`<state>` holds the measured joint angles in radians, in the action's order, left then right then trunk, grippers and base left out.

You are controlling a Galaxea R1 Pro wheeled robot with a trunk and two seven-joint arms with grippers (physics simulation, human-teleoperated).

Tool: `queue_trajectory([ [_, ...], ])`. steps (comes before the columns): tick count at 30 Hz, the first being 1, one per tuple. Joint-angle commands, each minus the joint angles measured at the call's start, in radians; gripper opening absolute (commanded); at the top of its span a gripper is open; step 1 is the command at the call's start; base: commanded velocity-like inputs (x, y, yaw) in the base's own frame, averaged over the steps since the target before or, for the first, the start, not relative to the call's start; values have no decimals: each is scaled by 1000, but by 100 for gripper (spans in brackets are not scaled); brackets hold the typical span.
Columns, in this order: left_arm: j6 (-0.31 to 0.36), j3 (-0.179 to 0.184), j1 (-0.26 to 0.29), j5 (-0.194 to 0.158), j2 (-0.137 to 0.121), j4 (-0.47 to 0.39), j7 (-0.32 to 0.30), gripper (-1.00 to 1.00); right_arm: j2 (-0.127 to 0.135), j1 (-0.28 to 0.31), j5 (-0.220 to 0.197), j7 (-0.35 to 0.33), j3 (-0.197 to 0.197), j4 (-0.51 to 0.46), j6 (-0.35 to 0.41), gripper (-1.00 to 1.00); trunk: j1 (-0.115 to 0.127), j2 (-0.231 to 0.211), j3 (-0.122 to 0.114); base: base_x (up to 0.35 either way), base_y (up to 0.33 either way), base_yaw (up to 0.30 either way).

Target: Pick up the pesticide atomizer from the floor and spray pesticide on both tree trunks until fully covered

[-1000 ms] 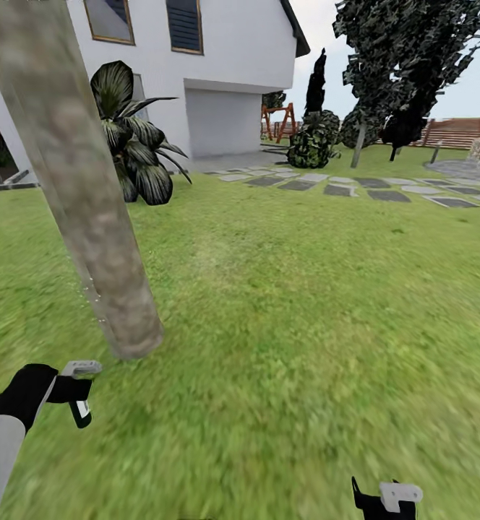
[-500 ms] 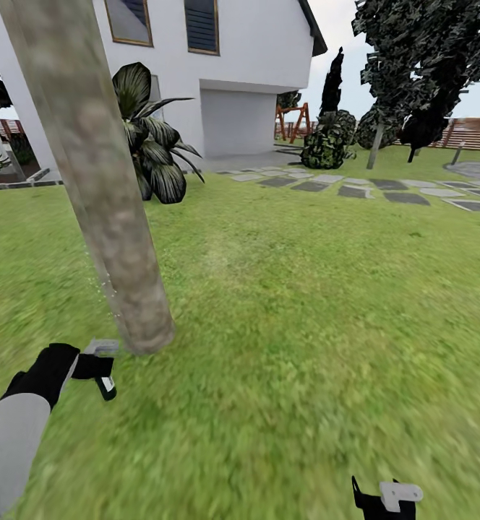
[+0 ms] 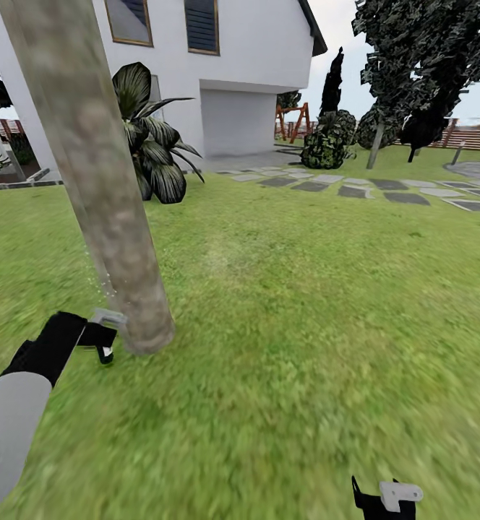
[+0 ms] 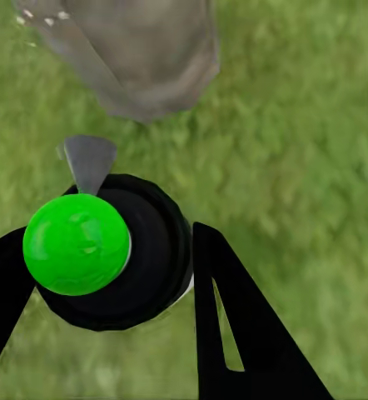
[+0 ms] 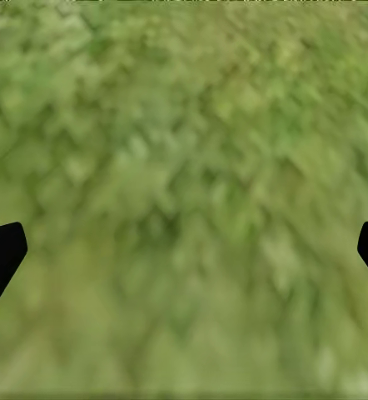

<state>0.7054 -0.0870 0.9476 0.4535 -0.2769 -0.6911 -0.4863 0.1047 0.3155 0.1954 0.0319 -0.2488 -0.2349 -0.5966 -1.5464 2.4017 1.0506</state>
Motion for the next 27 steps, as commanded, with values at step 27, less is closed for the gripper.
queue_trajectory([
  [27, 123, -166, -12, 10, -15, -65, 109, -100, 0, 1, 10, 3, -4, 0, -3, 100, 0, 0, 1, 68, -158, 77],
])
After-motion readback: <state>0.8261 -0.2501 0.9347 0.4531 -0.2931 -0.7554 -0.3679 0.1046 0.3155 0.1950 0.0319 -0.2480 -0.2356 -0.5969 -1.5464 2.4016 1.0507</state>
